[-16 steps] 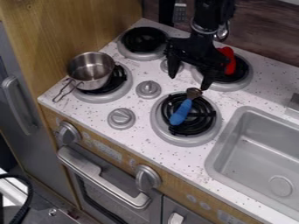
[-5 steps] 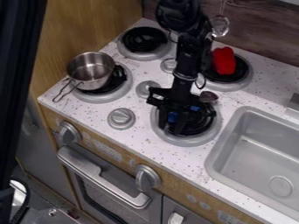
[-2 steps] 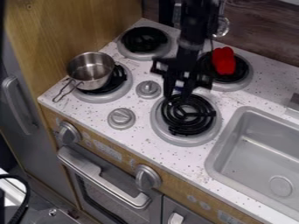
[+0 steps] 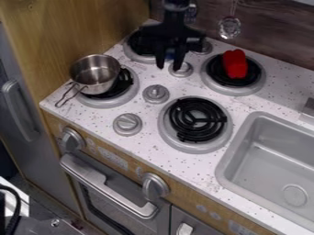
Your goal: Remove the blue spoon from the right cooker.
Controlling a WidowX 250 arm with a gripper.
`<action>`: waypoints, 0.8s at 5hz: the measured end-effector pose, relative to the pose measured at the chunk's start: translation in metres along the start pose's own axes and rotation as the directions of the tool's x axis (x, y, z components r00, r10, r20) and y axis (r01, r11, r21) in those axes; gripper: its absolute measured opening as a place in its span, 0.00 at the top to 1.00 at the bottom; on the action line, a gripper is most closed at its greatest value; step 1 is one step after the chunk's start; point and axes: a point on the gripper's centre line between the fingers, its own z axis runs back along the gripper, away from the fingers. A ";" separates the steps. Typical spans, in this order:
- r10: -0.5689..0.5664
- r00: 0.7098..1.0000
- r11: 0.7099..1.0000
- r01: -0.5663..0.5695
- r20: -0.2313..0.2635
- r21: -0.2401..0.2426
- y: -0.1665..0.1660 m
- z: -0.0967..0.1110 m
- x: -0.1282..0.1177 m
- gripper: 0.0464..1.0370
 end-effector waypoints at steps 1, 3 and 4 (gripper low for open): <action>0.051 0.999 0.999 -0.051 -0.021 0.003 0.010 -0.018 0.027 0.71; 0.054 0.997 0.998 -0.055 -0.048 -0.022 0.006 -0.040 0.051 0.71; 0.054 0.997 0.998 -0.055 -0.063 -0.015 0.007 -0.045 0.048 0.68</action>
